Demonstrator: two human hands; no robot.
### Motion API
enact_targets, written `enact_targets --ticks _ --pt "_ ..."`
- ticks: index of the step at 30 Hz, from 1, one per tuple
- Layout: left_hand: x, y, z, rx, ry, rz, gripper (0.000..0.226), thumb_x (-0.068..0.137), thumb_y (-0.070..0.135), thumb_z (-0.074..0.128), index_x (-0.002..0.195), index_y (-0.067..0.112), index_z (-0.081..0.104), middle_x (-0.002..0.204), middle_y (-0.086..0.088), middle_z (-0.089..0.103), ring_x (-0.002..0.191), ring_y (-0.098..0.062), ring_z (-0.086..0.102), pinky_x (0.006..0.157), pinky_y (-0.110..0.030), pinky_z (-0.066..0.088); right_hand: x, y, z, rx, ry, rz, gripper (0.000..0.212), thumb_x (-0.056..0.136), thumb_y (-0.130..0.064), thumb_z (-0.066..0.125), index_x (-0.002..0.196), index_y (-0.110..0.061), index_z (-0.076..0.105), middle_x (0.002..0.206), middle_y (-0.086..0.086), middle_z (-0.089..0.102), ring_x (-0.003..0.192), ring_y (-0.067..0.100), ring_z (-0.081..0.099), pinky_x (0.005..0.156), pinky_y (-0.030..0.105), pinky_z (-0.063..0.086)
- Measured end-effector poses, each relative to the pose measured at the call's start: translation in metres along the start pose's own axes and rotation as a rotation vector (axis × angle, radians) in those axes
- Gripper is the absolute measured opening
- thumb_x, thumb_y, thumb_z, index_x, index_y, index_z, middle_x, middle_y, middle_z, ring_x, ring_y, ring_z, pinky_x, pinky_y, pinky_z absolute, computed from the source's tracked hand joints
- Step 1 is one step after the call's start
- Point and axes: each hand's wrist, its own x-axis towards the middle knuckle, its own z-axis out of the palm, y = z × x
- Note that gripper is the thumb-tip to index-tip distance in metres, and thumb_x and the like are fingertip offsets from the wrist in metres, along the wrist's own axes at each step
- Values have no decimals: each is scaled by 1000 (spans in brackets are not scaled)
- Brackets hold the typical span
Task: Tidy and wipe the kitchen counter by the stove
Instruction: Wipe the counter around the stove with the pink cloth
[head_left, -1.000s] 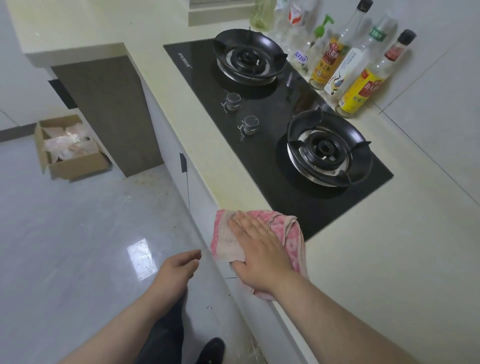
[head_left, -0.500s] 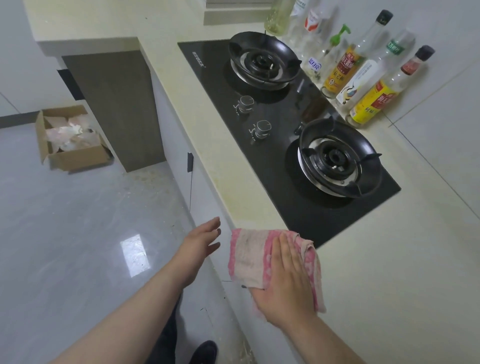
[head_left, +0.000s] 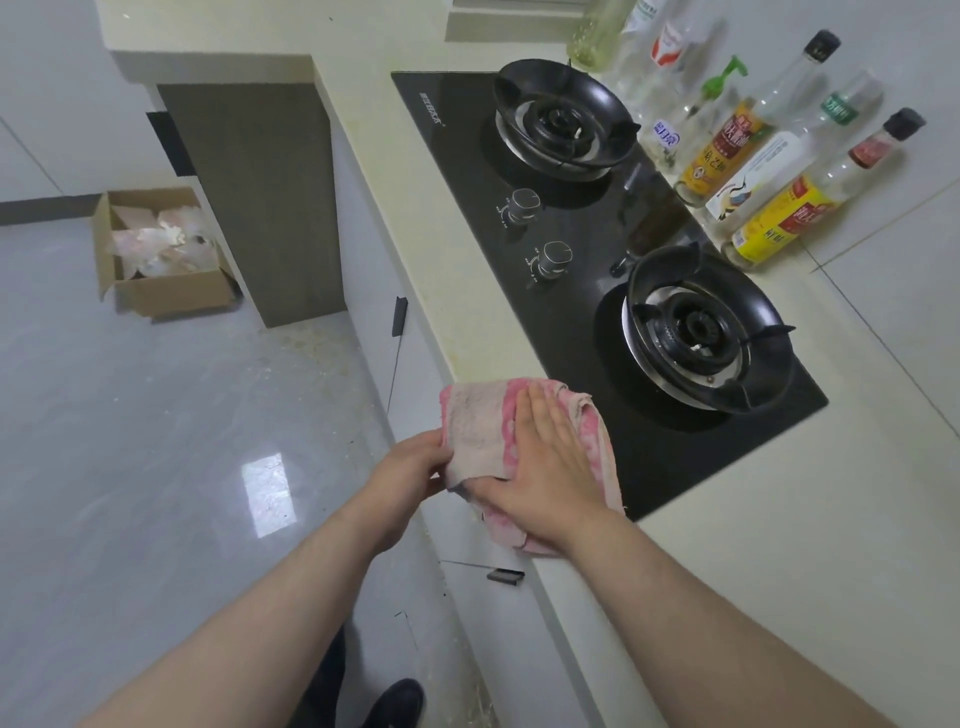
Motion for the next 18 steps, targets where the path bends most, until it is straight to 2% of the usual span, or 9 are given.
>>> enact_targets --ticks 3,5,7,9,11,13,15,16,18 --pt "1 5 -3 85 -23 23 35 87 -7 43 105 3 71 104 -13 73 97 -30 66 95 -40 52 8 3 -10 85 -108 -21 121 69 -82 39 154 -19 -18 161 -4 -26 141 6 -30 113 27 -18" --pt "1 5 -4 142 -50 60 36 86 -7 48 107 9 72 106 -14 73 99 -30 67 98 -44 52 9 -1 -6 115 -35 22 110 78 -77 39 155 -20 -15 162 -5 -22 143 5 -26 115 28 -15" --pt "4 4 -8 161 -48 85 45 83 -6 51 116 17 70 106 -7 73 92 -20 66 97 -41 52 10 -8 3 59 92 70 102 85 -74 39 155 -21 -14 163 -6 -17 147 8 -20 119 30 -11" --pt "9 7 -14 120 -4 103 57 80 2 57 133 23 59 122 8 68 107 -7 63 102 -36 48 12 -12 8 27 135 100 102 86 -74 38 155 -21 -15 164 -5 -16 149 11 -18 120 31 -10" --pt "18 17 -19 75 68 97 69 79 24 66 144 24 46 141 16 51 125 -6 53 110 -39 41 14 -12 7 9 119 100 101 87 -73 38 154 -22 -16 164 -5 -17 149 12 -18 120 31 -10" --pt "26 31 -20 46 96 104 55 88 30 67 140 25 50 139 16 51 124 -6 53 109 -36 42 17 -12 5 -9 109 87 99 88 -71 39 154 -22 -17 164 -5 -17 149 12 -18 120 32 -10" --pt "34 43 -17 69 49 147 24 97 23 58 118 29 66 123 10 66 110 -7 62 104 -35 48 24 -14 2 -6 114 63 98 89 -69 39 155 -22 -16 164 -5 -16 149 11 -18 120 32 -10" --pt "37 45 -15 75 36 166 20 98 20 57 113 26 68 118 5 69 105 -8 63 103 -37 49 29 -16 0 3 116 48 97 89 -68 39 155 -22 -15 164 -6 -16 149 11 -18 120 32 -9" --pt "43 43 -19 47 89 142 32 94 23 63 126 19 61 125 7 63 112 -7 59 107 -41 45 38 -17 -3 21 107 25 95 89 -66 40 155 -23 -14 164 -7 -15 149 9 -17 120 30 -9"
